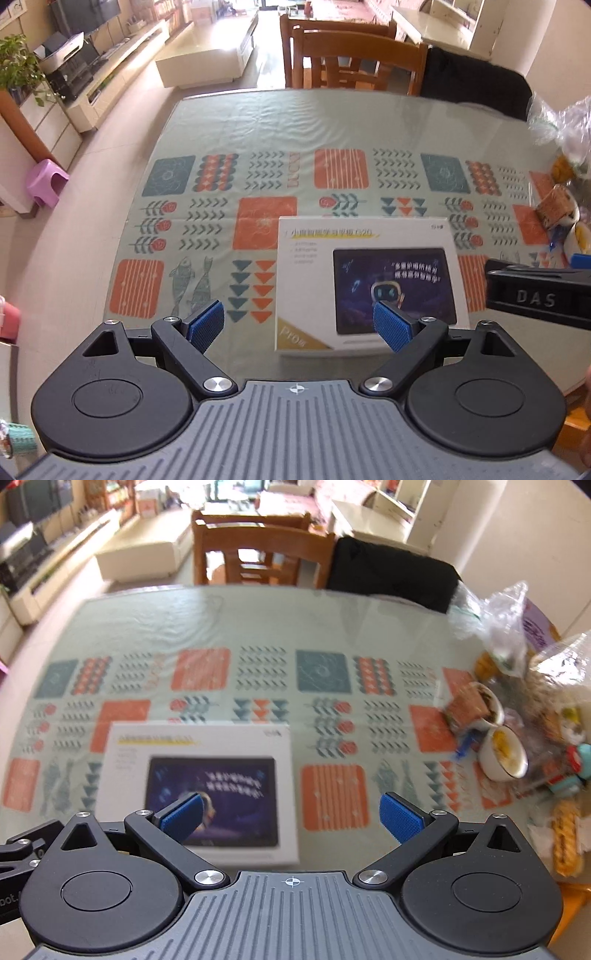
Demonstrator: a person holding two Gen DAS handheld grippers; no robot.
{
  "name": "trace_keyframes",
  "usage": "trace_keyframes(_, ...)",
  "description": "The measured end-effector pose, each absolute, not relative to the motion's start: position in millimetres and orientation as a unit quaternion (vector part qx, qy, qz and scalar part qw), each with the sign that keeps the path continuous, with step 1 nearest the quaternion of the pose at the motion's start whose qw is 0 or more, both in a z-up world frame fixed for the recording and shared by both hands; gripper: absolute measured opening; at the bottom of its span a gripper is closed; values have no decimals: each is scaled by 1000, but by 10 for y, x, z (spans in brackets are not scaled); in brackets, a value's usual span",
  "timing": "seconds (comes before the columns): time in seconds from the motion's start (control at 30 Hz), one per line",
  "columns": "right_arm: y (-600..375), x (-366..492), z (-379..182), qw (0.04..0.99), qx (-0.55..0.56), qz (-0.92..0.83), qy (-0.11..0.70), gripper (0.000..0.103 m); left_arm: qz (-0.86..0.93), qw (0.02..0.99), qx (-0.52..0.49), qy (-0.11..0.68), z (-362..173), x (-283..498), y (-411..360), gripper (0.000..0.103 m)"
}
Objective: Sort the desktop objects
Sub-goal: 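Open both tools and pull them back from the closed box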
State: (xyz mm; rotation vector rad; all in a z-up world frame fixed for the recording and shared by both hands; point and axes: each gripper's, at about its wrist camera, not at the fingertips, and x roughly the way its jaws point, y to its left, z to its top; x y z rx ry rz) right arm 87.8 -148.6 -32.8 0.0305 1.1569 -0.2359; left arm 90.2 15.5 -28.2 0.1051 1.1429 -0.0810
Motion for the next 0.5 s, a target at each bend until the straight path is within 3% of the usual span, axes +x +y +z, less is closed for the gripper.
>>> trace_keyframes(0.5, -1702, 417, -358, 818, 44, -98, 566, 103, -46, 822, 34, 567, -321, 505, 3, 103)
